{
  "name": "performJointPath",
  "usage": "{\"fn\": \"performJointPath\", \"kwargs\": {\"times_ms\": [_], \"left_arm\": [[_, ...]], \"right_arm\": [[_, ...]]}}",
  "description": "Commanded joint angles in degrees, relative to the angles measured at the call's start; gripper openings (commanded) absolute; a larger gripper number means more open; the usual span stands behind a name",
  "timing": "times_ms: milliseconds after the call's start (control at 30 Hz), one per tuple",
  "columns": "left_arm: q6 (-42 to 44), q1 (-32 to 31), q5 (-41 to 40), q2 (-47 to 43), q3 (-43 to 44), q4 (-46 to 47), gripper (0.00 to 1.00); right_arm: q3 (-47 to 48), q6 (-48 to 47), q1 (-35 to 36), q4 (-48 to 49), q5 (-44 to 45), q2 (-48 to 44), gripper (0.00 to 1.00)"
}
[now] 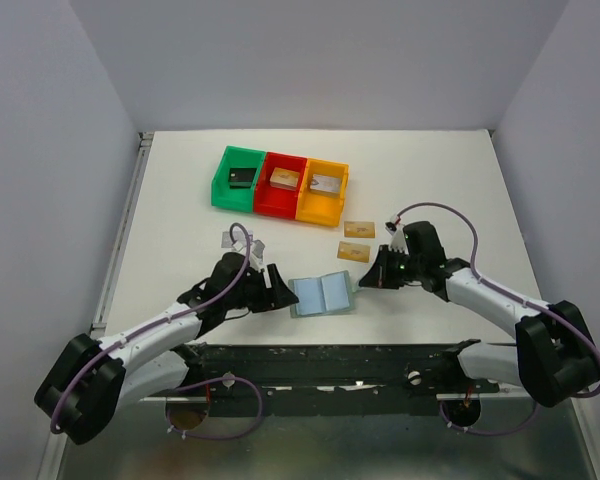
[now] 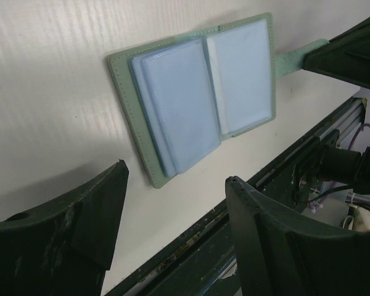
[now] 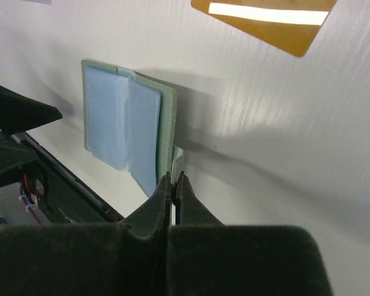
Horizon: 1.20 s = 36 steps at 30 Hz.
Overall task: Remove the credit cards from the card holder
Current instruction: Remove the credit card from the card holder.
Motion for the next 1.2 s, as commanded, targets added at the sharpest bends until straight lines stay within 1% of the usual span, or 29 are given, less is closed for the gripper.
{"fn": "performJointPath", "kwargs": {"times_ms": [0, 167, 567, 767, 1167], "left_arm": [[2.73, -2.35, 2.78, 4.34, 3.66, 5.03, 0.76], [3.70, -3.23, 2.43, 6.89, 5.77, 5.91, 0.76], [4.23, -4.46, 1.64, 14.80, 7.00, 7.14, 0.76], [4.67, -5.07, 1.02, 16.30, 7.53, 7.14, 0.76], [5.37, -6.31, 2.69, 19.55, 8.93, 9.34, 0.76]], "right_arm": [[-2.11, 0.95, 0.59, -1.81, -1.27, -0.58, 0.00], [-3.34, 1.13, 0.95, -1.46, -1.36, -1.46, 0.00], [-3.08, 0.78, 0.95, -1.54, -1.80, -1.46, 0.00], [-3.51, 0.95, 1.03, -0.84, -2.50, -1.20, 0.00], [-4.39, 1.83, 1.38, 1.00, -4.08, -0.05, 0.00]]}}
